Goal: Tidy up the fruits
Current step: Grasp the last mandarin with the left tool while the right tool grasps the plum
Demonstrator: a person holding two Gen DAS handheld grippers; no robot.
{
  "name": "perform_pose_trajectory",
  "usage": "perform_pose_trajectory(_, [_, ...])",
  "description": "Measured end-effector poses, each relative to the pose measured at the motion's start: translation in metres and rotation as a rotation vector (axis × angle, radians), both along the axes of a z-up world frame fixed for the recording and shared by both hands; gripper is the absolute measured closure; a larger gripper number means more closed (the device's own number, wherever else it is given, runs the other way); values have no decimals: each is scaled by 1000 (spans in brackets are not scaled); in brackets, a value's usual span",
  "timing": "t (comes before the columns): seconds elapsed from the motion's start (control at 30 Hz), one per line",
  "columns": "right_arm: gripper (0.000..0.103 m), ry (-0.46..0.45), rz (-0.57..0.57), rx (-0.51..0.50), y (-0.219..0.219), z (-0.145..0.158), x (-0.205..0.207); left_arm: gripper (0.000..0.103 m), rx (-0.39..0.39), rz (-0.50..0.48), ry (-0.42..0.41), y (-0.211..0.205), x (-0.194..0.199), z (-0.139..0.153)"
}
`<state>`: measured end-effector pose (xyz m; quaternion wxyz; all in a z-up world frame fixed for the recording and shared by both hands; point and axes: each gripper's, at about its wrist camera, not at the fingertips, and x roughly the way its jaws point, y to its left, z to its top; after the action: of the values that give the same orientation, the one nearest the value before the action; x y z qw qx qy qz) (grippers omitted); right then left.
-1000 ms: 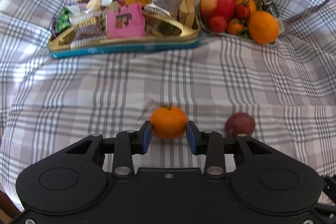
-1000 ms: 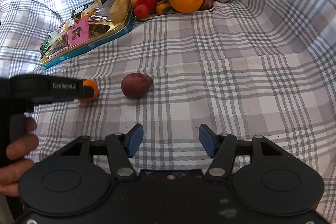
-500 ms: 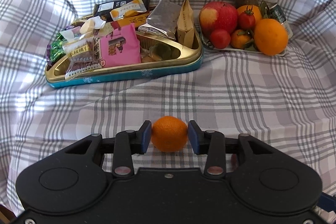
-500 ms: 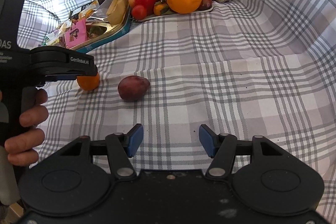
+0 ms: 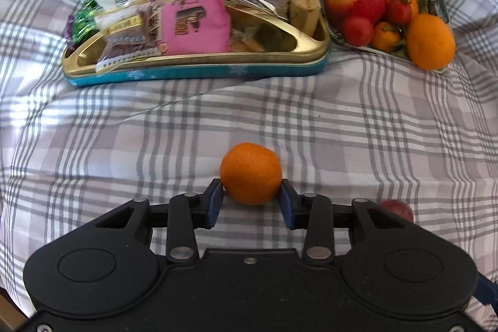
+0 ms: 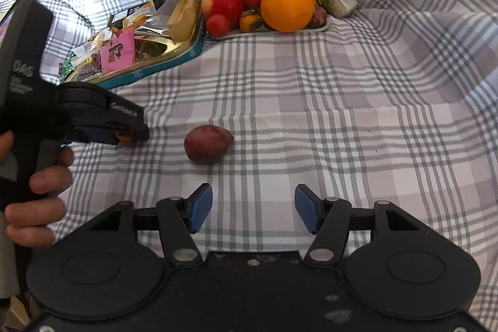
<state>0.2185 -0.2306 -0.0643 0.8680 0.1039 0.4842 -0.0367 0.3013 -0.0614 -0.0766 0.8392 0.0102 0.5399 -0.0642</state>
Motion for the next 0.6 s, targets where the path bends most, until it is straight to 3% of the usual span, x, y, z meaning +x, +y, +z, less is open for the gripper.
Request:
perform_pose_trajectory(0.27, [41,-24,28,16,14,0,22,58,-7,46,-13,36,-3,10])
perform_pose_trajectory(0.6, [40,0,13,56,24,-18,47,57,-68,32,-2,58,-2,3])
